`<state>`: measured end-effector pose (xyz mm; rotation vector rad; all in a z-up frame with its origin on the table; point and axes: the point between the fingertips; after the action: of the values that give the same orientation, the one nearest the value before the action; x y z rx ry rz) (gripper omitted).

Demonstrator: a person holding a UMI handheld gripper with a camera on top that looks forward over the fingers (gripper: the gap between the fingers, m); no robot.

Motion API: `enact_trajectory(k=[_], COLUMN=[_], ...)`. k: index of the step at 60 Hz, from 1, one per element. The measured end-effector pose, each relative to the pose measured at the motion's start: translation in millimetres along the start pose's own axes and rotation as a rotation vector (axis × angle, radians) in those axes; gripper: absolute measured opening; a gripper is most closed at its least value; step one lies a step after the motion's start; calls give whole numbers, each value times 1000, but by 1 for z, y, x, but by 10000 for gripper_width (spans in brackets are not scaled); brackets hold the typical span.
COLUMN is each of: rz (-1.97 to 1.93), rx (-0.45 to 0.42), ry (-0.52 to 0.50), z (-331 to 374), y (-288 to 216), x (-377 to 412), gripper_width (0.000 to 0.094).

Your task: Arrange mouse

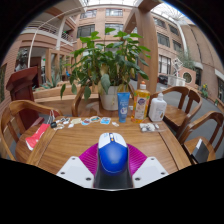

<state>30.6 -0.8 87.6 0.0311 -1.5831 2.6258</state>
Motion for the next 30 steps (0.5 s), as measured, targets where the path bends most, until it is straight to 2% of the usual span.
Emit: enact_trajectory(k=[7, 17, 21, 25, 30], rz=[26, 5, -6, 11, 31], rx=[107, 207, 194, 169, 121], ry=[41, 59, 53, 61, 73], z=[-16, -28, -22, -9, 14], y=[52, 91, 88, 73, 56], x=[-25, -37, -37, -40, -42], gripper_width=[378, 510, 617, 852, 851])
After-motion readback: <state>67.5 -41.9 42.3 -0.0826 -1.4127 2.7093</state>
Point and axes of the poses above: the point between the fingertips, and its own axes, seen from behind it with the camera up: x to the left, y down, z backward, against the way the camera looks, and after that the axes turned 5 degrees about -z, right-handed
